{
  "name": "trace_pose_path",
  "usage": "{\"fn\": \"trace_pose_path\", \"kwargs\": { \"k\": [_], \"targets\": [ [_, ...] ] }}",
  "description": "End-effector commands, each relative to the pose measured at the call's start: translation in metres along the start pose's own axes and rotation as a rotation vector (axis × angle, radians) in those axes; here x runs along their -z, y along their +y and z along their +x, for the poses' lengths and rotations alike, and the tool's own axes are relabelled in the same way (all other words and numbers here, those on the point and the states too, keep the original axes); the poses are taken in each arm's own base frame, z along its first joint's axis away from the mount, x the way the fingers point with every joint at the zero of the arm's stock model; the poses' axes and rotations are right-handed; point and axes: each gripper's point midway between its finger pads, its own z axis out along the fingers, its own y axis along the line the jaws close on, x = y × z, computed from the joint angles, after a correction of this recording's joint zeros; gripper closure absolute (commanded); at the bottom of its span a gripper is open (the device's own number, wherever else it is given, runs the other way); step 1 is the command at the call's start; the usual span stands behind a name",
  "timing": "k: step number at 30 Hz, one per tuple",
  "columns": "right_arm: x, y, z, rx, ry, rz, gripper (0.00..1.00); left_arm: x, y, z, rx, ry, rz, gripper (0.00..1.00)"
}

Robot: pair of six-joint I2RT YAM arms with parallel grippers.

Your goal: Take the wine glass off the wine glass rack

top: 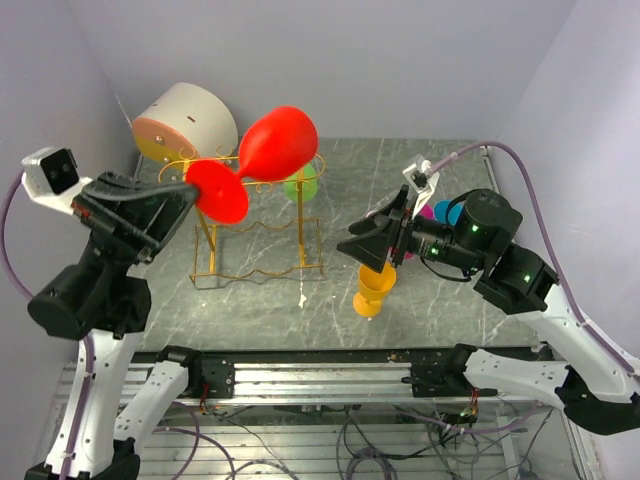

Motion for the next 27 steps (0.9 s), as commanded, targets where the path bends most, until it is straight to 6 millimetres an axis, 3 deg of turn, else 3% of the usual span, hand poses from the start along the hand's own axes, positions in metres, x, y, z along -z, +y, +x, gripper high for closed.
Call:
{"fn": "trace_pose_path", "kwargs": {
  "k": [1, 6, 15, 27],
  "targets": [
    [0.004, 0.041, -0.037, 0.123, -0.112, -0.201, 0.41, 0.023, -0.066, 0.023, 0.024, 0.095, 0.245, 0.93],
    [0.006, 0.070, -0.061, 0.227, -0.194, -0.351, 0.39, 0.036, -0.079, 0.038, 0.008, 0.150, 0.243, 0.93],
    [0.001, 0.092, -0.091, 0.287, -0.272, -0.455, 0.40, 0.053, -0.081, 0.051, 0.022, 0.176, 0.207, 0.93],
    [0.016, 0.127, -0.082, 0.318, -0.277, -0.707, 0.40, 0.072, -0.086, 0.057, 0.069, 0.150, 0.229, 0.93]
  ]
}}
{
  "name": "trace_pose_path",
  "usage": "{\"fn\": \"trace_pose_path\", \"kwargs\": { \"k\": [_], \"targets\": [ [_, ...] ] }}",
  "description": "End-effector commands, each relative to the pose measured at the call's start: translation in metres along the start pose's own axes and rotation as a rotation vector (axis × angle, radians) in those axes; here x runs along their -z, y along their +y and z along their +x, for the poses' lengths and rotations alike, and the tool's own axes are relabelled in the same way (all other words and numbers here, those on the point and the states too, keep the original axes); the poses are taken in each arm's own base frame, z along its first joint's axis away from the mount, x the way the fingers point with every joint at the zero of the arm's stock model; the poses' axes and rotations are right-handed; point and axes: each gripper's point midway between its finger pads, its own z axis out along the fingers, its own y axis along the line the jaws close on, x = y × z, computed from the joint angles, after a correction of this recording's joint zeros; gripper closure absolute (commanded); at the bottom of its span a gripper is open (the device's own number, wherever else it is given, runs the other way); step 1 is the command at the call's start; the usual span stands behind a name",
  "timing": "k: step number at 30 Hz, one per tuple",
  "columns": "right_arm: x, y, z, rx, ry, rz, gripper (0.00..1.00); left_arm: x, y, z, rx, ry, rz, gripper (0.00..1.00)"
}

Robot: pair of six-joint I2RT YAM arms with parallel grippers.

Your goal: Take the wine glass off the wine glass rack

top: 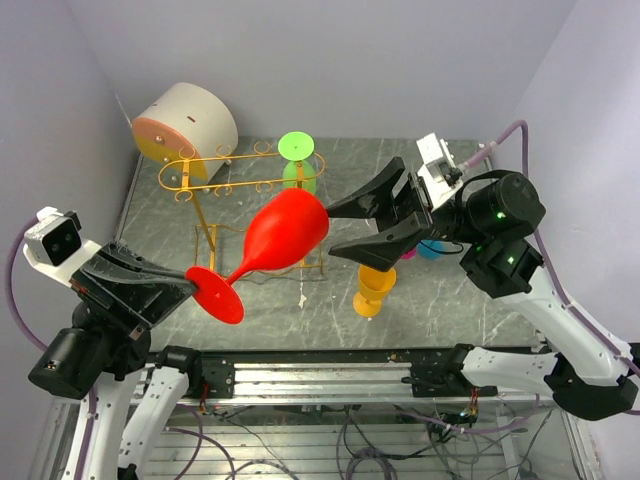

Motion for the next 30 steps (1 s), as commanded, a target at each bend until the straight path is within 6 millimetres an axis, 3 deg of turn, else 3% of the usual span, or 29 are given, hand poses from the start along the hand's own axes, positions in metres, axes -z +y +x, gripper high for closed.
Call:
{"fn": "trace_pose_path", "kwargs": {
  "k": [1, 12, 30],
  "targets": [
    [0.000, 0.027, -0.010, 0.023, -0.038, -0.151, 0.40, 0.005, -0.015, 0.003, 0.014, -0.008, 0.055, 0.93],
    [-0.006, 0.043, 0.005, -0.028, -0.014, -0.333, 0.43, 0.011, -0.018, 0.005, 0.030, -0.027, 0.079, 0.93],
    [-0.001, 0.054, 0.001, -0.011, -0.032, -0.393, 0.95, 0.023, -0.003, 0.003, 0.077, -0.081, 0.066, 0.93]
  ]
}}
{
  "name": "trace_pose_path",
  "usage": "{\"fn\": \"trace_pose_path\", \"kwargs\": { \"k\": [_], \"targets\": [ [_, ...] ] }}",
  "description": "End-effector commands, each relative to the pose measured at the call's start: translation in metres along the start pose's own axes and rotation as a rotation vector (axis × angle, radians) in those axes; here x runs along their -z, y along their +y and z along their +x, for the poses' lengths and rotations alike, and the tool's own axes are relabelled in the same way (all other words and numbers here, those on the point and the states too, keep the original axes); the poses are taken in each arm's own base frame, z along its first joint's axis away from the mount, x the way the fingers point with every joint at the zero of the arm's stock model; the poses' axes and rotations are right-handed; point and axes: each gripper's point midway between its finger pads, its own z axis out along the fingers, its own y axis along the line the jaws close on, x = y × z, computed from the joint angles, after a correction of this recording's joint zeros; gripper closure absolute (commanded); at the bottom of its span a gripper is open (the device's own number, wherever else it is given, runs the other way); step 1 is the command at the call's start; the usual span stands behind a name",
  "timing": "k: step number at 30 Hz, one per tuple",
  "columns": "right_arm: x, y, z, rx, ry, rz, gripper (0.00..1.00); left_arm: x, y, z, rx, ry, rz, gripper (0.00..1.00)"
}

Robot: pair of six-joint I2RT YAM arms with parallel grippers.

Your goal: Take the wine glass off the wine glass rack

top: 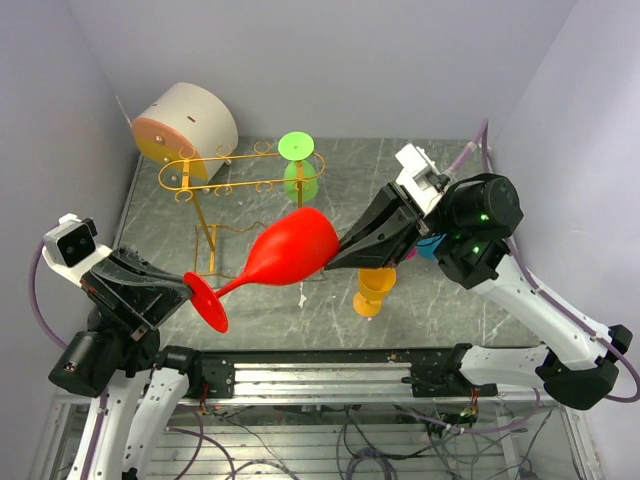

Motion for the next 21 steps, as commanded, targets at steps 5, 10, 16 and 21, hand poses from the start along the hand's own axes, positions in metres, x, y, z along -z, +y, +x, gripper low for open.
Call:
{"fn": "trace_pose_path", "kwargs": {
  "k": [5, 10, 16, 21],
  "targets": [
    [0.004, 0.013, -0.009, 0.050, -0.026, -0.006, 1.00, 0.002, 0.004, -0.001, -0.025, -0.022, -0.027, 0.85],
    [0.009, 0.012, -0.011, 0.073, -0.026, 0.057, 1.00, 0.009, 0.032, -0.007, -0.024, -0.065, -0.151, 0.71],
    [0.021, 0.009, -0.019, 0.112, -0.021, 0.194, 1.00, 0.034, 0.089, -0.024, -0.057, -0.191, -0.497, 0.49],
    [0.048, -0.025, -0.029, 0.118, -0.007, 0.511, 1.00, 0.050, 0.102, -0.036, -0.159, -0.239, -0.691, 0.45]
  ]
}}
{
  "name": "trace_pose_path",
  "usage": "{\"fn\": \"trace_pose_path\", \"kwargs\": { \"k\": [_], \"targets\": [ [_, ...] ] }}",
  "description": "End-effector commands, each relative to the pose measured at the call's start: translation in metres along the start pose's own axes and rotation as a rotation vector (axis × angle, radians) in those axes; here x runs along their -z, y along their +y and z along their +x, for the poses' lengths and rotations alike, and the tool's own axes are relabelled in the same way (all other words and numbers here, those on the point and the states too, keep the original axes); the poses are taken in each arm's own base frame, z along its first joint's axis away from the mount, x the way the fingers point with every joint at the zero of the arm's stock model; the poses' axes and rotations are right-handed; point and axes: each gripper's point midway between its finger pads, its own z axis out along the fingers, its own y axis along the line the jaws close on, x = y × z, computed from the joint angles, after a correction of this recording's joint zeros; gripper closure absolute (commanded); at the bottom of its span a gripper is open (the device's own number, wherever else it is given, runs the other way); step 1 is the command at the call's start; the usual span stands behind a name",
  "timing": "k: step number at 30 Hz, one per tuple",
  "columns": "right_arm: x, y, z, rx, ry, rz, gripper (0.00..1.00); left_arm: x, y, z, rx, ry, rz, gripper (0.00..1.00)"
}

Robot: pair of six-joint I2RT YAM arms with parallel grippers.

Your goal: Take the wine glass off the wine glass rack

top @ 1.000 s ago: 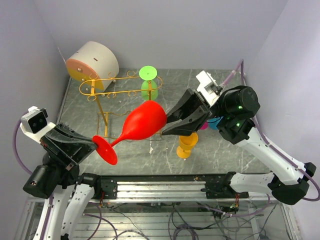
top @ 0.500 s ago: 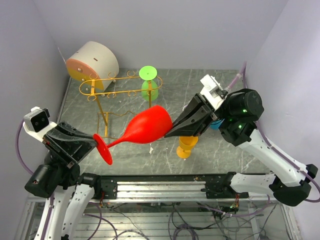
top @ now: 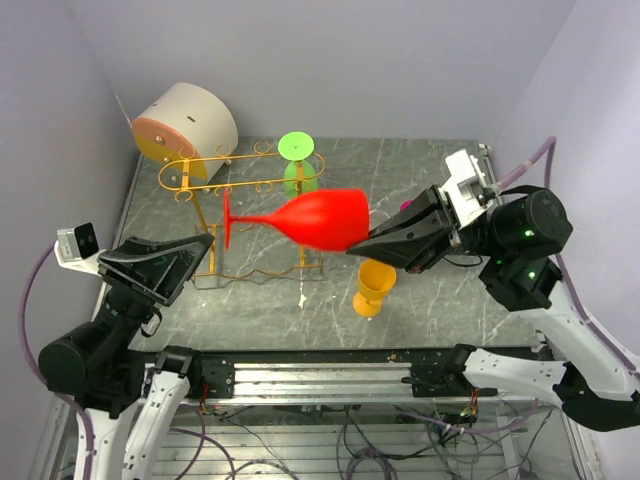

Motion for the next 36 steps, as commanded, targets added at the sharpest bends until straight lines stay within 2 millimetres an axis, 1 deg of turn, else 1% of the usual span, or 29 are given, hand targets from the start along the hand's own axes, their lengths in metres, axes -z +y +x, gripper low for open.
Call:
{"fn": "trace_pose_path", "kwargs": {
  "k": [1, 2, 3, 4, 6, 7, 8, 10, 11, 13, 15, 16, 19, 23, 24, 25, 28, 31, 33, 36],
  "targets": [
    [0.026, -0.056, -0.005, 0.020, 0.039, 0.413, 1.00, 0.005, 0.031, -0.016, -0.128, -0.070, -0.240, 0.45],
    [0.035, -0.067, -0.007, 0.018, 0.046, 0.505, 1.00, 0.003, 0.030, -0.018, -0.154, -0.070, -0.261, 0.45],
    [0.045, -0.080, -0.006, 0.014, 0.056, 0.602, 1.00, 0.002, 0.034, -0.020, -0.173, -0.064, -0.294, 0.45],
    [0.060, -0.096, -0.004, -0.003, 0.068, 0.730, 1.00, 0.000, 0.035, -0.022, -0.198, -0.056, -0.321, 0.45],
    [0.099, -0.126, -0.001, -0.023, 0.107, 1.022, 1.00, -0.002, 0.043, -0.026, -0.240, -0.038, -0.387, 0.46],
    [0.122, -0.138, 0.002, -0.033, 0.131, 1.170, 1.00, -0.004, 0.046, -0.028, -0.258, -0.031, -0.415, 0.46],
    [0.148, -0.146, 0.005, -0.049, 0.158, 1.332, 1.00, -0.003, 0.054, -0.028, -0.266, -0.018, -0.461, 0.46],
    [0.189, -0.151, 0.012, -0.036, 0.234, 1.559, 1.00, -0.003, 0.066, -0.032, -0.295, 0.004, -0.533, 0.47],
    [0.206, -0.150, 0.017, -0.034, 0.275, 1.654, 1.00, -0.003, 0.075, -0.033, -0.302, 0.018, -0.576, 0.47],
    [0.233, -0.143, 0.024, -0.037, 0.345, 1.787, 1.00, -0.002, 0.091, -0.036, -0.318, 0.046, -0.655, 0.48],
    [0.250, -0.133, 0.033, -0.061, 0.400, 1.863, 1.00, -0.002, 0.105, -0.038, -0.332, 0.077, -0.717, 0.48],
    [0.256, -0.127, 0.037, -0.077, 0.423, 1.880, 1.00, -0.004, 0.113, -0.038, -0.334, 0.096, -0.742, 0.49],
    [0.272, -0.107, 0.043, -0.127, 0.483, 1.919, 1.00, -0.012, 0.125, -0.038, -0.342, 0.138, -0.759, 0.50],
    [0.269, -0.091, 0.045, -0.195, 0.478, 1.825, 1.00, -0.022, 0.138, -0.039, -0.338, 0.165, -0.761, 0.51],
    [0.267, -0.090, 0.050, -0.208, 0.499, 1.801, 1.00, -0.025, 0.140, -0.040, -0.339, 0.168, -0.760, 0.51],
    [0.266, -0.089, 0.057, -0.222, 0.528, 1.784, 1.00, -0.028, 0.141, -0.041, -0.340, 0.171, -0.757, 0.51],
    [0.264, -0.090, 0.098, -0.290, 0.679, 1.732, 1.00, -0.035, 0.143, -0.044, -0.353, 0.173, -0.755, 0.52],
    [0.274, -0.091, 0.139, -0.340, 0.838, 1.727, 1.00, -0.041, 0.144, -0.049, -0.375, 0.178, -0.760, 0.52],
    [0.283, -0.088, 0.155, -0.367, 0.892, 1.739, 1.00, -0.044, 0.143, -0.052, -0.391, 0.181, -0.762, 0.52],
    [0.287, -0.082, 0.165, -0.394, 0.918, 1.725, 1.00, -0.048, 0.143, -0.054, -0.403, 0.186, -0.762, 0.52]
  ]
}}
